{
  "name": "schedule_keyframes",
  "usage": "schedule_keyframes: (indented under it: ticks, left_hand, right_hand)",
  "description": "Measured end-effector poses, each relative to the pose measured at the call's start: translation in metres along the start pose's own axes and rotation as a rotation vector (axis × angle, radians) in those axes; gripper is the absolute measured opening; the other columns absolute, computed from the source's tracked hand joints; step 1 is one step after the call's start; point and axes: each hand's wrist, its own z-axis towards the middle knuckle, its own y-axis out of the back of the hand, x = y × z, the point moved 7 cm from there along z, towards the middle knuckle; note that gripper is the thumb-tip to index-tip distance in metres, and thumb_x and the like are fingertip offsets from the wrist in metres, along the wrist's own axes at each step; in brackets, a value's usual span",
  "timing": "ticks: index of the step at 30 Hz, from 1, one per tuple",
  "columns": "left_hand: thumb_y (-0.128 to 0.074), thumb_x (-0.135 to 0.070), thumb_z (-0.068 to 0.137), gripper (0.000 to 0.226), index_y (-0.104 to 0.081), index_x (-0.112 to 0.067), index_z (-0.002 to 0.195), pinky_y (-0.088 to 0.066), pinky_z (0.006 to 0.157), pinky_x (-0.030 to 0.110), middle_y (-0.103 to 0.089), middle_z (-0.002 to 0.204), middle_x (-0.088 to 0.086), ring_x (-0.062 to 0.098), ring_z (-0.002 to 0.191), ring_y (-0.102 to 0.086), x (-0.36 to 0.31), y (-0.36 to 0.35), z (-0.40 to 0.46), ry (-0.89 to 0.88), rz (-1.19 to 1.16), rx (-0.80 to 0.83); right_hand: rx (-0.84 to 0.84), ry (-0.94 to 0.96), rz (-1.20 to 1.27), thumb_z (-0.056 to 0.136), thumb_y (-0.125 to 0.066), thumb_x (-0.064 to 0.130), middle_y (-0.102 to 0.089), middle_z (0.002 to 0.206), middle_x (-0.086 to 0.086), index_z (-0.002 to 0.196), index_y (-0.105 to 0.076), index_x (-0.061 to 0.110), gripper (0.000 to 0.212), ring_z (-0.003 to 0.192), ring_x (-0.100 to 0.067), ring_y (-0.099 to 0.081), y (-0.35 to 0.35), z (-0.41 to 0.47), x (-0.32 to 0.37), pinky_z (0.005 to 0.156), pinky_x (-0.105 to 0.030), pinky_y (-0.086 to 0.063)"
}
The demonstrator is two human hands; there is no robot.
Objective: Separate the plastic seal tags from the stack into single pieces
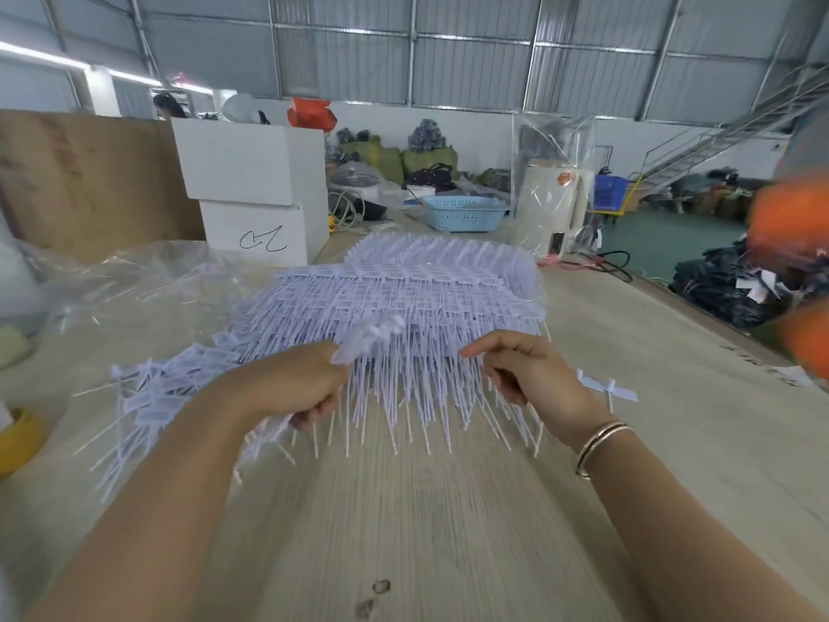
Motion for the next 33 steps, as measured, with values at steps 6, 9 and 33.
schedule_keyframes:
  ticks: [6,9,33]
  left_hand:
    - [-0.042,-0.017,0.095,0.025,-0.058,0.001,0.102,-0.047,0.081,0.040,-0.062,0.099,0.019,0.035,0.095,-0.060,0.054,0.052,-0.023,0.434,0.421,-0.539]
    - [-0.048,-0.010,0.089,0.013,-0.056,-0.004,0.080,-0.042,0.071,0.034,-0.059,0.083,0.014,0.027,0.075,-0.054,0.071,0.067,-0.032,0.506,0.386,-0.580]
    - [-0.039,-0.030,0.095,0.026,-0.059,-0.021,0.107,-0.042,0.093,0.037,-0.057,0.110,-0.001,0.021,0.109,-0.046,0.011,-0.006,0.009,-0.220,0.716,-0.560]
  right_hand:
    - [0.012,-0.024,-0.071,0.093,-0.039,-0.004,-0.047,0.048,0.004,0.084,-0.072,0.014,0.038,0.041,-0.011,-0.034,-0.008,0.000,-0.003,0.042,-0.021,-0.029]
    - [0.032,-0.037,-0.115,0.093,-0.041,-0.002,-0.048,0.048,0.005,0.081,-0.073,0.019,0.040,0.040,-0.010,-0.035,-0.013,-0.001,-0.007,0.042,-0.021,-0.030]
    - [-0.228,0.169,-0.725,0.092,-0.047,0.009,-0.060,0.108,-0.006,0.107,-0.066,0.013,0.024,0.082,-0.017,-0.057,-0.062,0.135,0.022,0.073,-0.019,-0.042]
